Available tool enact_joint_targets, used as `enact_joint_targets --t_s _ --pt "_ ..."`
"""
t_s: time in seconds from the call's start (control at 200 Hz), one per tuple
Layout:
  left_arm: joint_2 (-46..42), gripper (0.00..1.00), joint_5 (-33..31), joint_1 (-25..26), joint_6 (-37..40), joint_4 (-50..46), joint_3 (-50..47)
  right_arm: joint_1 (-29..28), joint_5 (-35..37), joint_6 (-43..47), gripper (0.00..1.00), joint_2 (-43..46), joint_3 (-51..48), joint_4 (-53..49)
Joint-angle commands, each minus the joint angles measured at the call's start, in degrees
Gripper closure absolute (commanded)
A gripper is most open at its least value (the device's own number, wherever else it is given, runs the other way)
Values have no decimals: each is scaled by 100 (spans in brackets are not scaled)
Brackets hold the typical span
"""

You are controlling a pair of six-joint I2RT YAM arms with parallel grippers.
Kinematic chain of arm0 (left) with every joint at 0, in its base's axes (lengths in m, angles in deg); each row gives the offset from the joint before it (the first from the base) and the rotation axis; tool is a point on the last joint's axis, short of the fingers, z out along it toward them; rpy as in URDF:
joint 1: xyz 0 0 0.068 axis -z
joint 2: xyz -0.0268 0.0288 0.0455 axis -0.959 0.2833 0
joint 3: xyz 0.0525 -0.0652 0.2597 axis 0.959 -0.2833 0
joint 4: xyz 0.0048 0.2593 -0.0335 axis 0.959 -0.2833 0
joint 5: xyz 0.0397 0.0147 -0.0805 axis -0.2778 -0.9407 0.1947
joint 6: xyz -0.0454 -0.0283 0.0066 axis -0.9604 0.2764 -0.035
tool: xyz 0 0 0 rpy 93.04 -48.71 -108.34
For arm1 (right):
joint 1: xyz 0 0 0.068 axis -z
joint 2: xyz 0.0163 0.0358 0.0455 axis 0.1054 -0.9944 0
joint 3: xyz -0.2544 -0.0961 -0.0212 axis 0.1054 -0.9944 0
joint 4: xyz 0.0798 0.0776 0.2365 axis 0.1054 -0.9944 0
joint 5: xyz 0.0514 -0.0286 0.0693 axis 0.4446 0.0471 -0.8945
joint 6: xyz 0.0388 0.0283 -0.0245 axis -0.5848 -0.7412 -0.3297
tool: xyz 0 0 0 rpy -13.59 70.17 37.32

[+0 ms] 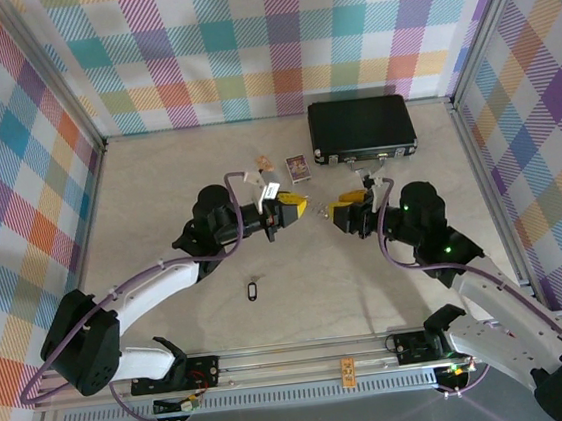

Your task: Put the keys on the keyring

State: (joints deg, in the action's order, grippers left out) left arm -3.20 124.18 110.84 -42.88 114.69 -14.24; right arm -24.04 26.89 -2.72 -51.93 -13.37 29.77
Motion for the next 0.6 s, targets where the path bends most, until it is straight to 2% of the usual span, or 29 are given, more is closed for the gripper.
enact_joint_targets --t_s 0.0,0.175,0.25,0.335,0.465,0.595 --pt "-131 100 125 -38 156 1512 -362 -33 -542 213 55 -173 -142 519" --pt "-143 100 175 -38 466 1306 -286 -32 -1129 203 55 -592 -65 606" --pt "-114 100 95 -17 626 1545 -390 -30 -1272 169 56 -739 -32 605" --pt "-166 100 -255 39 825 1876 -563 -38 -1326 143 58 -831 -38 599" --pt "-298 100 -721 142 1239 1885 -690 -54 -1540 67 59 -894 -76 641" --pt "-457 100 -1214 272 1718 1776 -784 -192 -1634 101 56 -905 -98 625"
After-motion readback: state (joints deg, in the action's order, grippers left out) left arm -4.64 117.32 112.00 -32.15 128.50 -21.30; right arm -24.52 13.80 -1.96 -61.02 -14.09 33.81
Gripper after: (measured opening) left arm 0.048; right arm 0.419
